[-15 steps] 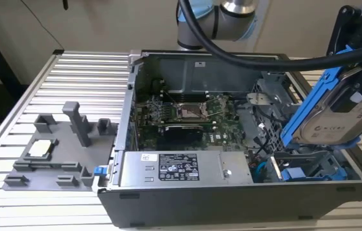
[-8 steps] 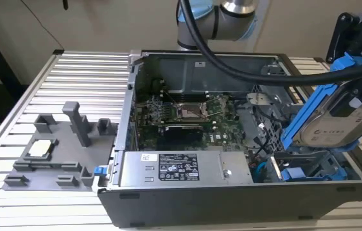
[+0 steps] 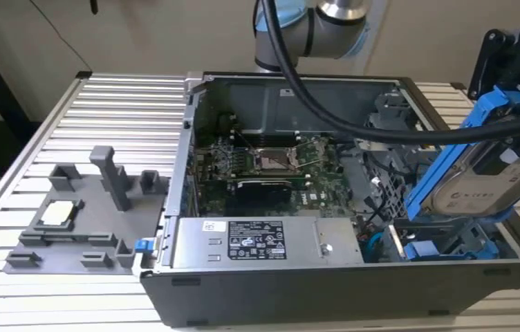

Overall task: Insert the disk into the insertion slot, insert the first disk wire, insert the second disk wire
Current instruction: 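Insert the disk into the insertion slot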

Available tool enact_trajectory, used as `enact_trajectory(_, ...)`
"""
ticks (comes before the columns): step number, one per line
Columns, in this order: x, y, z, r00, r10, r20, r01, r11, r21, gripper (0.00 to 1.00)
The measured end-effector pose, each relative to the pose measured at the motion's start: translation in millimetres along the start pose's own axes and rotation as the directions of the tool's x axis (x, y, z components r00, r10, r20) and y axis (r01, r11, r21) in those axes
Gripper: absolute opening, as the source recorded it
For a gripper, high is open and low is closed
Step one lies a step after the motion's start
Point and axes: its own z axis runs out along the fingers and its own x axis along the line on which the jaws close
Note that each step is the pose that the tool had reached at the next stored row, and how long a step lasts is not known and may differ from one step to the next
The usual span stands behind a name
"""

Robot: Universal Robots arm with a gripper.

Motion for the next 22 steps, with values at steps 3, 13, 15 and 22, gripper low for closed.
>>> enact_trajectory(3, 0.5, -1.7, 3.0, 1.0, 0.0, 0.0, 0.0, 1.0, 0.0, 0.33)
enact_trajectory(13, 1.2, -5.9, 14.7, 1.0, 0.0, -0.0001, 0.0, 1.0, 0.0, 0.33)
enact_trajectory(15, 1.2, -6.6, 17.8, 1.0, 0.0, 0.0, 0.0, 1.0, 0.0, 0.33)
enact_trajectory(22, 1.1, -8.1, 28.2, 1.0, 0.0, 0.0, 0.0, 1.0, 0.0, 0.33)
